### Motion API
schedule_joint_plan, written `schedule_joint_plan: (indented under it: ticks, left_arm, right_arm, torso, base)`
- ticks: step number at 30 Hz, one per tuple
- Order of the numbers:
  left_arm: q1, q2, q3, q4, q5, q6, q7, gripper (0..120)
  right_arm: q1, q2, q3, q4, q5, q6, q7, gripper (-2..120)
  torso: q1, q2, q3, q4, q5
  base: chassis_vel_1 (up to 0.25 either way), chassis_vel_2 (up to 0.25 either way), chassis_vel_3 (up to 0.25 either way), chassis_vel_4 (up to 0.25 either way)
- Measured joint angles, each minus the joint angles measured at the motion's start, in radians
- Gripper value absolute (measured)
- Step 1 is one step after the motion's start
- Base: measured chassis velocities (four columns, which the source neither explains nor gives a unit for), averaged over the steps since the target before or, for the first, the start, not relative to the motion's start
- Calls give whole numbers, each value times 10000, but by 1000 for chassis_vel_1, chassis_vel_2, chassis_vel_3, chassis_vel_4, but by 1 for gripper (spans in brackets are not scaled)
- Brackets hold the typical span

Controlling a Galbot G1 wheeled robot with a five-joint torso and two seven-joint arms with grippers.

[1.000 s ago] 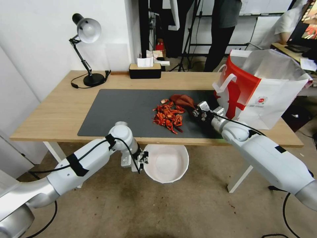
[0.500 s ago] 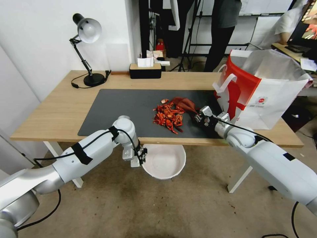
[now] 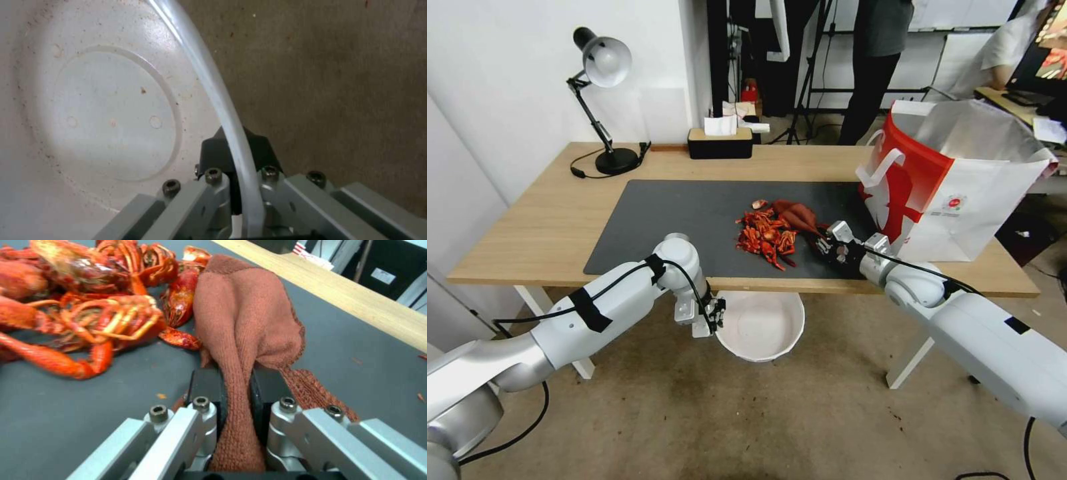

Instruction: Sweep shrimp from table into container with towel, then put container into takeout bag.

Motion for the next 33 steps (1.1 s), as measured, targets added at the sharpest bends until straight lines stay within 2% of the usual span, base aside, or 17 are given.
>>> schedule_joint_plan:
  ticks: [10,33]
  left_arm:
    - [115,61,-35,-310,299,-17,-10,0]
    - [21,19,-74,-261,247,56,-3,0]
  right_arm:
    - [-299,-259,58,528,15,-64,-66,8]
    - [-1313,-739,380,1834,21,-231,-31,8]
  torso:
    - [0,0,2,2,-1]
    - [0,0,2,3,-2]
  base:
    - [0,0,0,0]
    - [0,0,0,0]
